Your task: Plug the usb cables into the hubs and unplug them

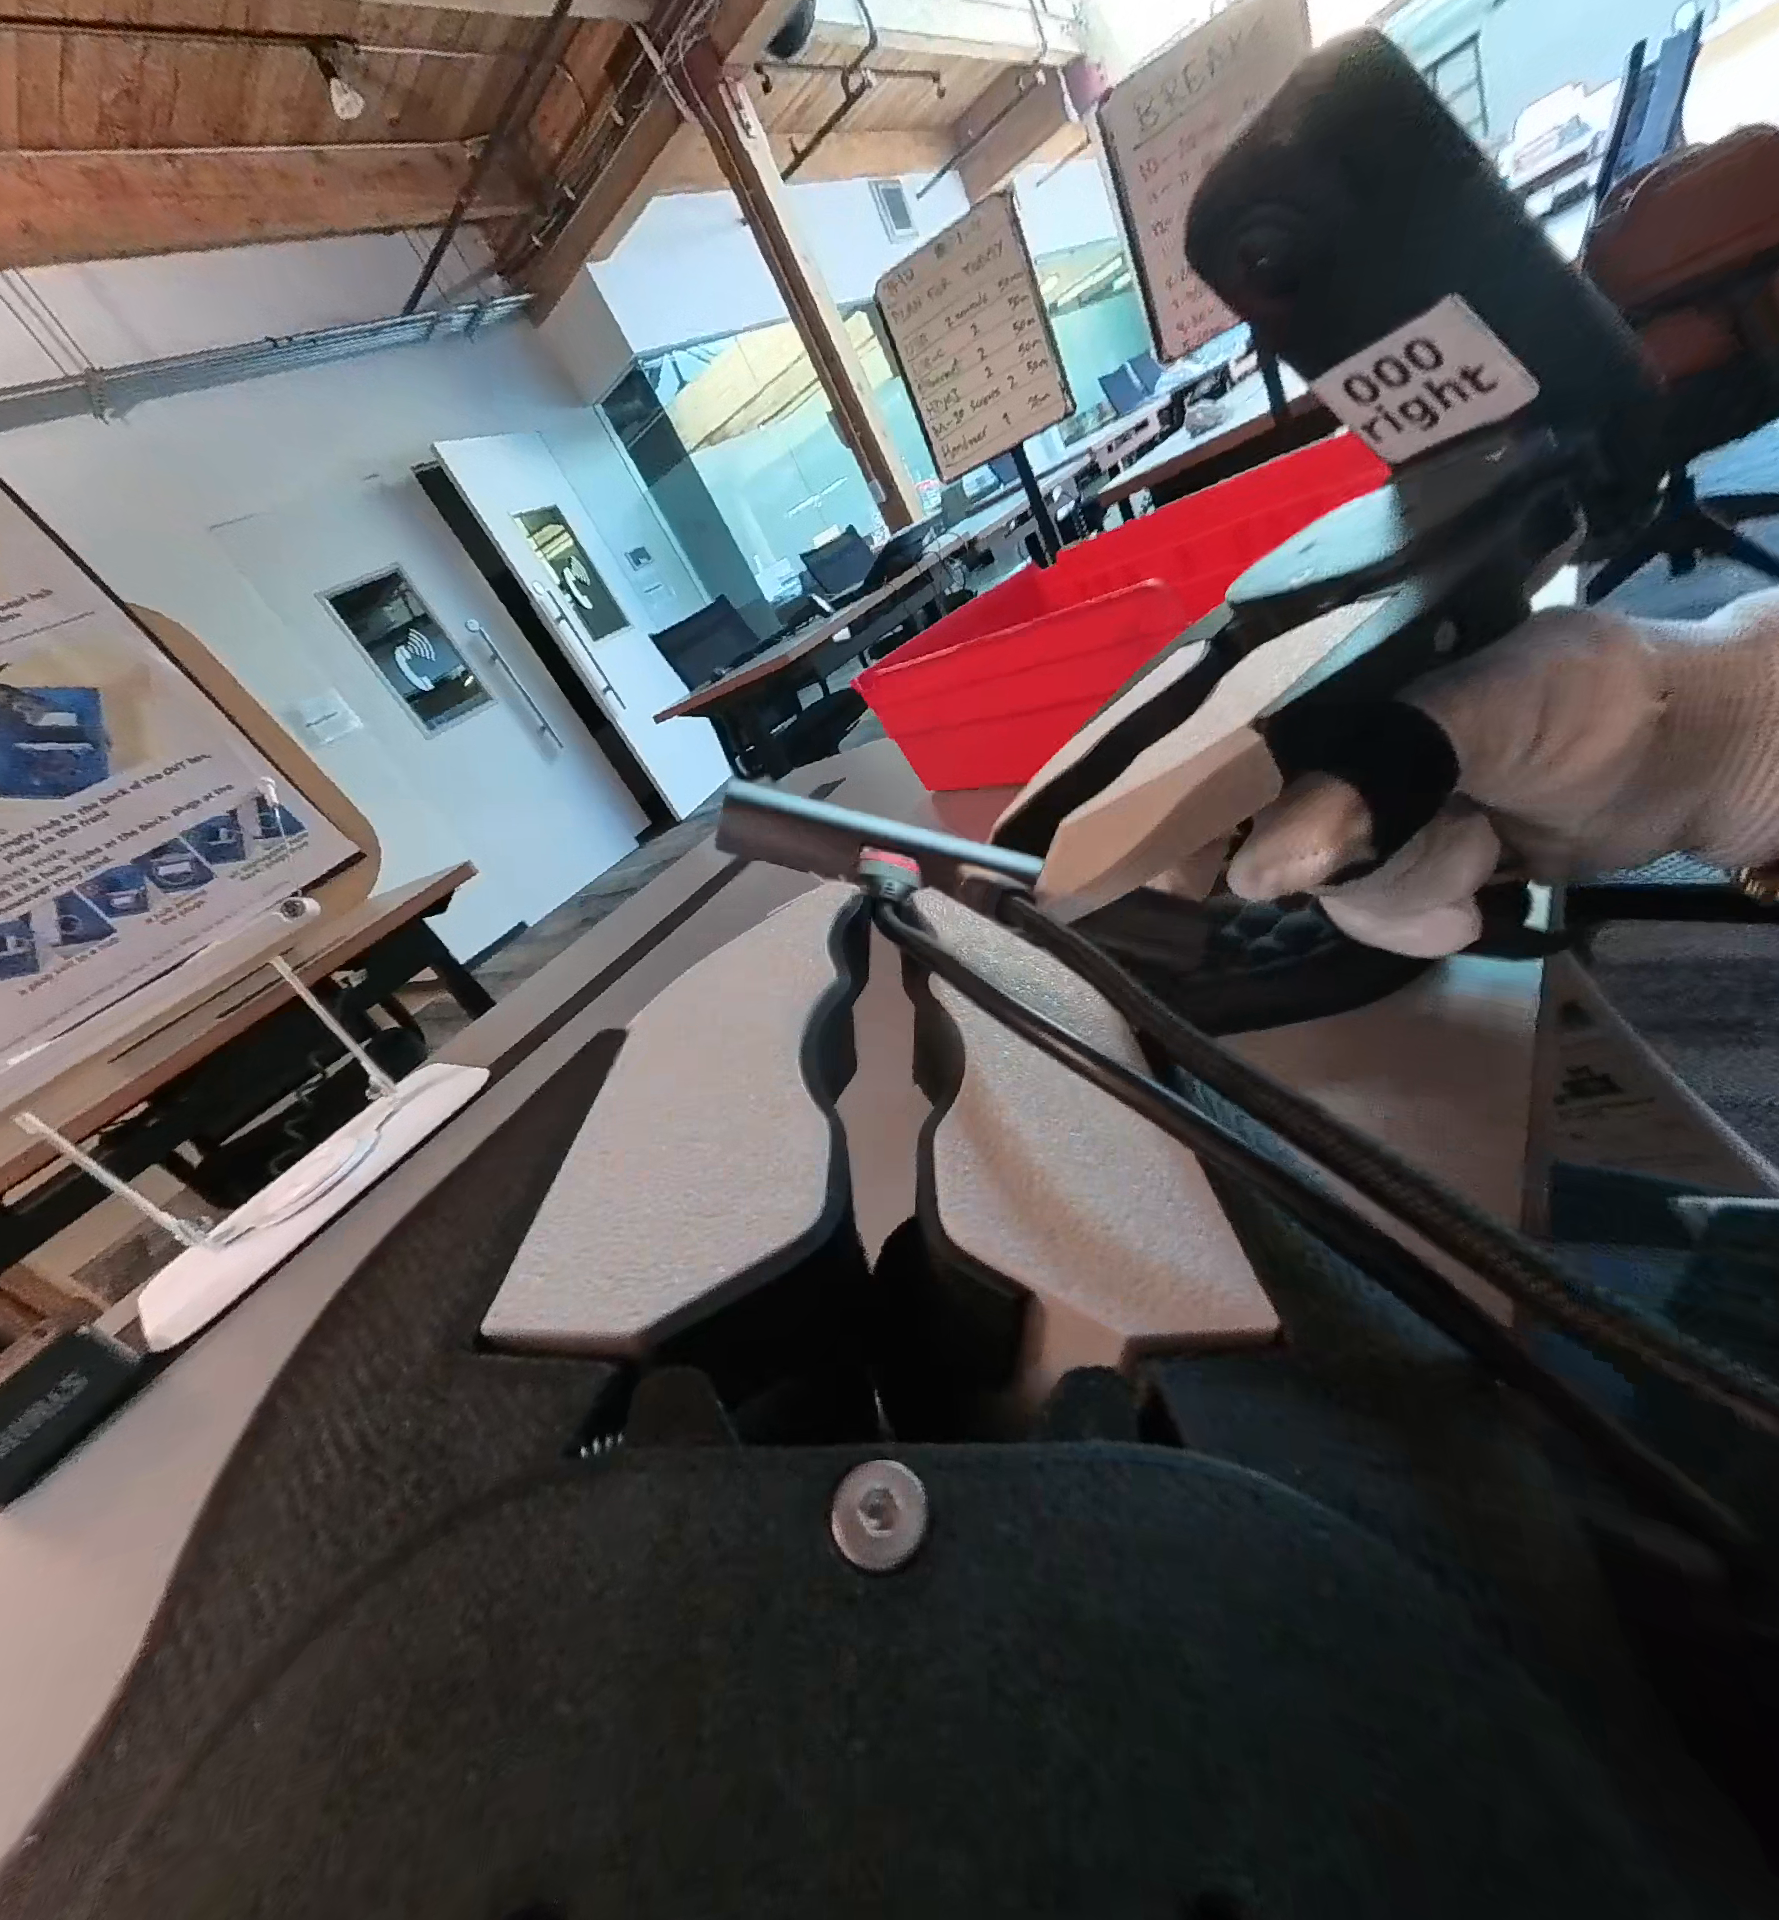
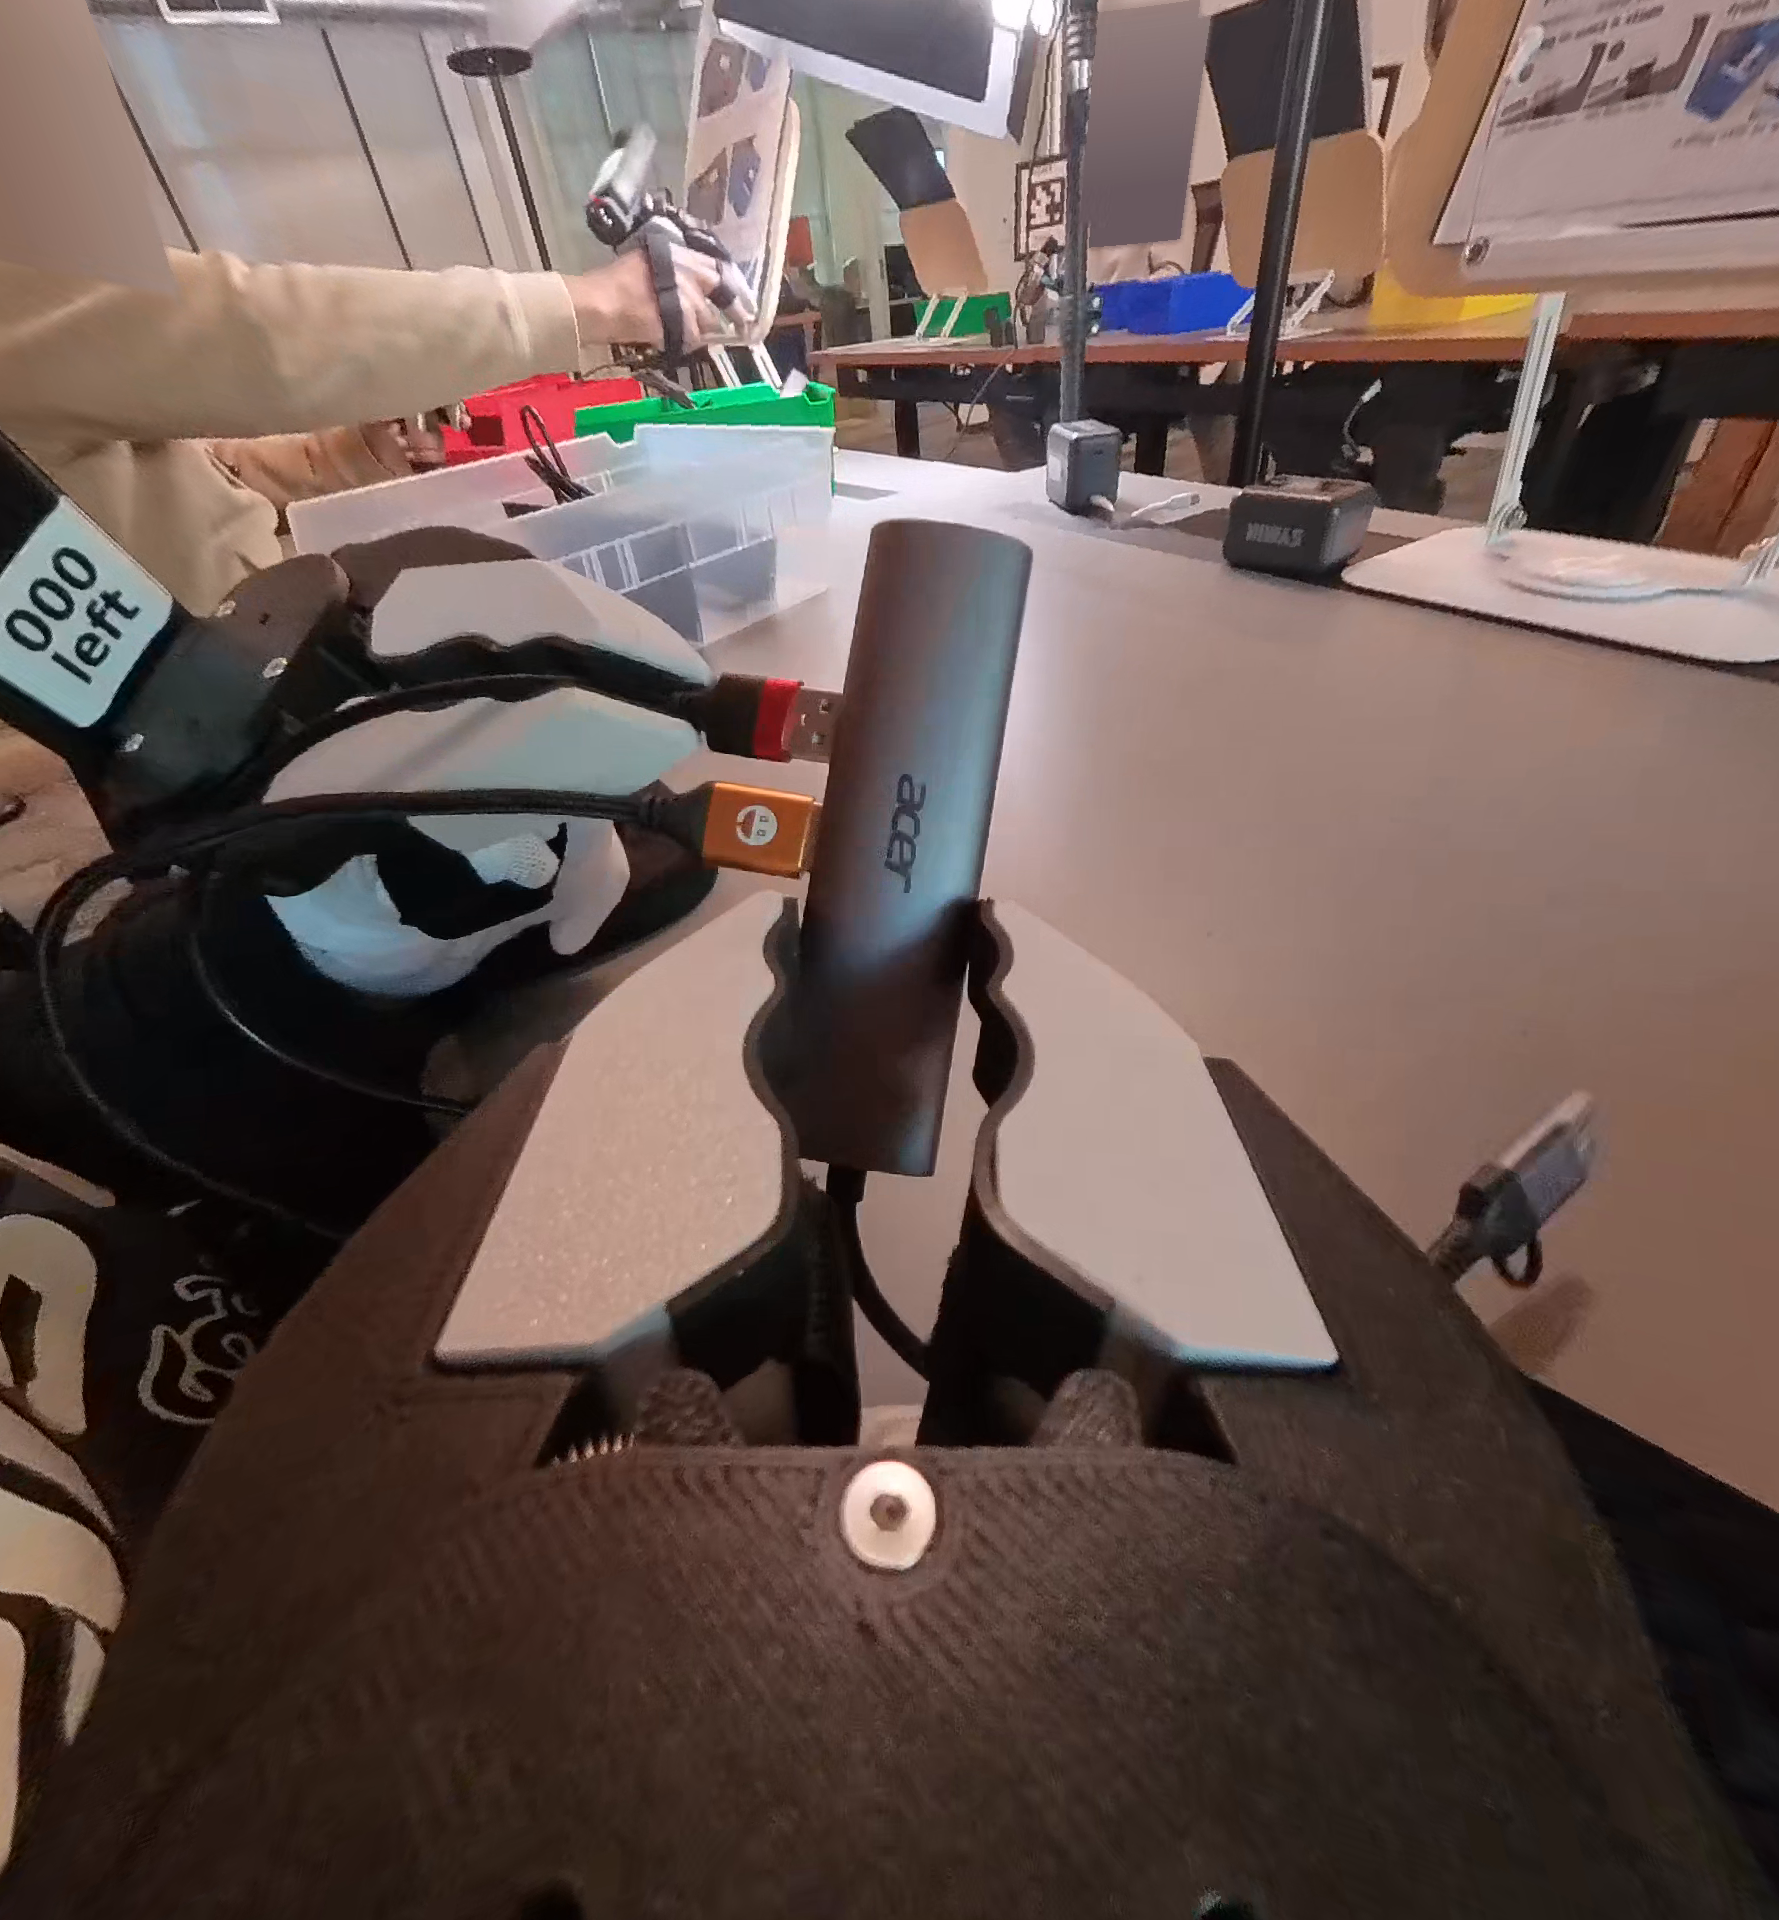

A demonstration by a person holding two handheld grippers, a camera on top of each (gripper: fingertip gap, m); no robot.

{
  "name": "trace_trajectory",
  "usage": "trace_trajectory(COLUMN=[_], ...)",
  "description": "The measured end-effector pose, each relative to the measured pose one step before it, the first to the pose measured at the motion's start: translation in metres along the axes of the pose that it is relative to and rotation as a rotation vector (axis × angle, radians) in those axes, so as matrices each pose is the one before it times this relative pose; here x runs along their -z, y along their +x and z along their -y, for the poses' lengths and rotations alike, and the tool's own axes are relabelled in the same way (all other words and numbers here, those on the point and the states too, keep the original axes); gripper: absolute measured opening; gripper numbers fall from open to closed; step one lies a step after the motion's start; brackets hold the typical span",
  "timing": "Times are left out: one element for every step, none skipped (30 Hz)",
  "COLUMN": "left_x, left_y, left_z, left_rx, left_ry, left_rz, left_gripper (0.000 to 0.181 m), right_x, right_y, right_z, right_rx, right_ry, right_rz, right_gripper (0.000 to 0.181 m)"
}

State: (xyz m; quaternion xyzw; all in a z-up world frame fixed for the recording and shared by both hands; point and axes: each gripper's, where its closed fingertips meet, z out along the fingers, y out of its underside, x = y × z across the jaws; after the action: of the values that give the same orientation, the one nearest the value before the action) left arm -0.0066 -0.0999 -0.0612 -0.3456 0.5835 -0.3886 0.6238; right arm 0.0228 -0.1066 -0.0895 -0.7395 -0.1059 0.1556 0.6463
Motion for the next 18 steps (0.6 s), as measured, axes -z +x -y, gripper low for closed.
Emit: trace_trajectory(left_x=[-0.00046,-0.0001,0.00006,-0.00002,-0.00087,-0.00084,-0.0006,-0.00044,-0.00065,-0.00079,-0.0003,-0.00015,-0.00013,-0.00079,-0.00112,-0.00124,-0.00054,-0.0002], left_y=[0.00045,0.0002,0.00003,-0.00058,-0.00087,-0.00006,0.00014,0.0,-0.00031,-0.00028,-0.00021,0.00011,-0.00009,-0.00081,0.00013,0.00101,0.00177,0.00151], left_z=[-0.00184,-0.00092,0.00038,-0.00039,-0.00279,-0.00178,-0.00007,0.00037,-0.00115,-0.00222,-0.001,0.00083,0.00106,-0.00189,-0.00353,-0.00371,-0.0014,0.00029], left_rx=[-0.0095,0.0053,0.0126,0.0017,-0.0286,-0.0371,-0.0129,0.0167,0.0328,0.0123,-0.0056,-0.0011,0.0064,0.0108,0.0114,0.0068,-0.0072,-0.0146], left_ry=[-0.016,-0.004,0.0066,-0.0009,-0.023,-0.0161,-0.0018,0.0059,-0.0003,-0.009,-0.0054,0.0029,0.0058,-0.0113,-0.0203,-0.0177,-0.0042,0.0009], left_rz=[-0.0048,-0.0058,-0.0043,0.0065,0.0192,0.0202,0.0155,0.0056,-0.0018,0.0017,0.0097,0.0133,0.0115,0.0045,-0.009,-0.0139,-0.0113,-0.0029], left_gripper=[0.005,0.005,0.005,0.005,0.005,0.005,0.005,0.005,0.005,0.005,0.005,0.005,0.005,0.005,0.005,0.005,0.005,0.005], right_x=[0.00068,0.00013,-0.00028,-0.0007,-0.00091,-0.00074,-0.00032,-0.0001,-0.0003,-0.00064,-0.0008,-0.00106,-0.00051,0.00041,0.00071,0.00003,-0.0008,-0.00081], right_y=[0.00074,0.00038,-0.00008,0.00006,0.00136,0.00129,0.00066,0.00047,0.00072,0.00127,0.00106,0.00073,0.00073,0.00131,0.00197,0.00165,0.00119,0.00099], right_z=[-0.00063,-0.00058,-0.0006,-0.00055,-0.00106,-0.00077,-0.00013,-0.00009,-0.00069,-0.00144,-0.00139,-0.00102,0.00007,0.0006,-0.00045,-0.00224,-0.00305,-0.00221], right_rx=[0.0066,0.0136,0.0191,0.0134,0.0103,0.011,0.0047,0.0006,0.0081,0.0246,0.0352,0.0318,0.0221,0.0195,0.0175,0.0169,0.0231,0.0271], right_ry=[-0.0046,-0.0073,-0.0057,-0.0054,-0.0078,-0.0047,-0.0014,-0.0018,-0.0072,-0.014,-0.0177,-0.0168,-0.0069,0.0028,-0.002,-0.0155,-0.0256,-0.0226], right_rz=[-0.0015,-0.0043,-0.0074,-0.0113,-0.0203,-0.0181,-0.0103,-0.0067,-0.012,-0.0251,-0.0293,-0.0267,-0.0201,-0.0174,-0.0153,-0.0129,-0.0163,-0.0235], right_gripper=[0.032,0.032,0.032,0.032,0.032,0.032,0.032,0.032,0.032,0.032,0.032,0.032,0.032,0.032,0.032,0.032,0.032,0.032])
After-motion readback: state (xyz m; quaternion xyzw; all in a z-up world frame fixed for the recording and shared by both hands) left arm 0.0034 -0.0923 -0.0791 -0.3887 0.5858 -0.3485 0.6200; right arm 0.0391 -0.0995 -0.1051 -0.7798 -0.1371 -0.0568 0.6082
